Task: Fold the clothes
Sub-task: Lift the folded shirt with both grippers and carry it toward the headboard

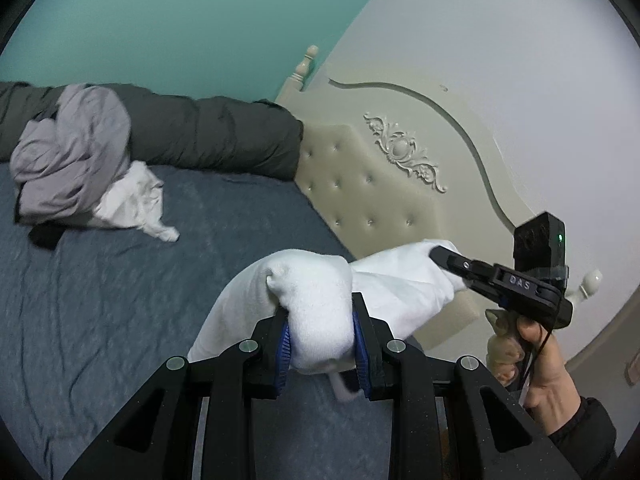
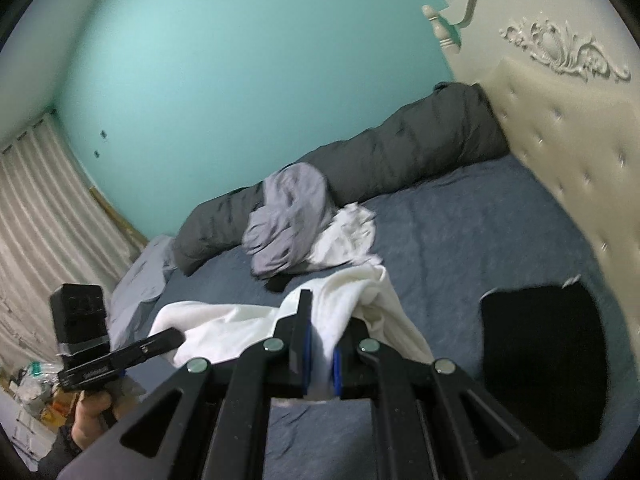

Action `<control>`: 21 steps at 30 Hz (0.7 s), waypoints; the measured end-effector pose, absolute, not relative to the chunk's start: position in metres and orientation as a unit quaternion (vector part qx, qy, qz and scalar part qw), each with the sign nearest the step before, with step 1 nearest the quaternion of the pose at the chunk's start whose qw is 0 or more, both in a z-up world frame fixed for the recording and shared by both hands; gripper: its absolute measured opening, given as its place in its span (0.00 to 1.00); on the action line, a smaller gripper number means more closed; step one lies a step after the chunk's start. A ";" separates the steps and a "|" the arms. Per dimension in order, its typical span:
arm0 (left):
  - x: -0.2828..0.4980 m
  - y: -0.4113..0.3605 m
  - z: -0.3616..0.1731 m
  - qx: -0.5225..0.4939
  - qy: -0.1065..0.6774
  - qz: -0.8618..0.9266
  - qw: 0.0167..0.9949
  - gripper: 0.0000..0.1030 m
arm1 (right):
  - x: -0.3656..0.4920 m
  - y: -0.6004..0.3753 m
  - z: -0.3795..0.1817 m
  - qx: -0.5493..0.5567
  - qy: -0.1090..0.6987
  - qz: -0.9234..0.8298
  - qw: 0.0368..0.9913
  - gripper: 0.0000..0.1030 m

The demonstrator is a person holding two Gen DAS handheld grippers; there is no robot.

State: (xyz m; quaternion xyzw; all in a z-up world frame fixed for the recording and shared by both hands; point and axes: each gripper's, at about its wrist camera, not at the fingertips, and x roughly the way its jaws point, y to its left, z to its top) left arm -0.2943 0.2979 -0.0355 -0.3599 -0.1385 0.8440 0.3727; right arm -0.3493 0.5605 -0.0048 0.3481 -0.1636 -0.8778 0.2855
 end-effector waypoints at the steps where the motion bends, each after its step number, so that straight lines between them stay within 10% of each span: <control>1: -0.303 0.309 -0.034 -0.359 -0.135 0.844 0.374 0.28 | -0.362 0.568 -0.004 0.348 -0.162 -0.880 0.279 0.07; 16: -0.426 0.489 -0.038 -0.325 -0.110 0.853 0.393 0.28 | -0.494 0.694 -0.001 0.297 -0.136 -0.927 0.182 0.07; 21: -0.425 0.545 -0.114 -0.377 -0.095 0.830 0.401 0.28 | -0.493 0.737 -0.067 0.355 -0.130 -0.915 0.140 0.07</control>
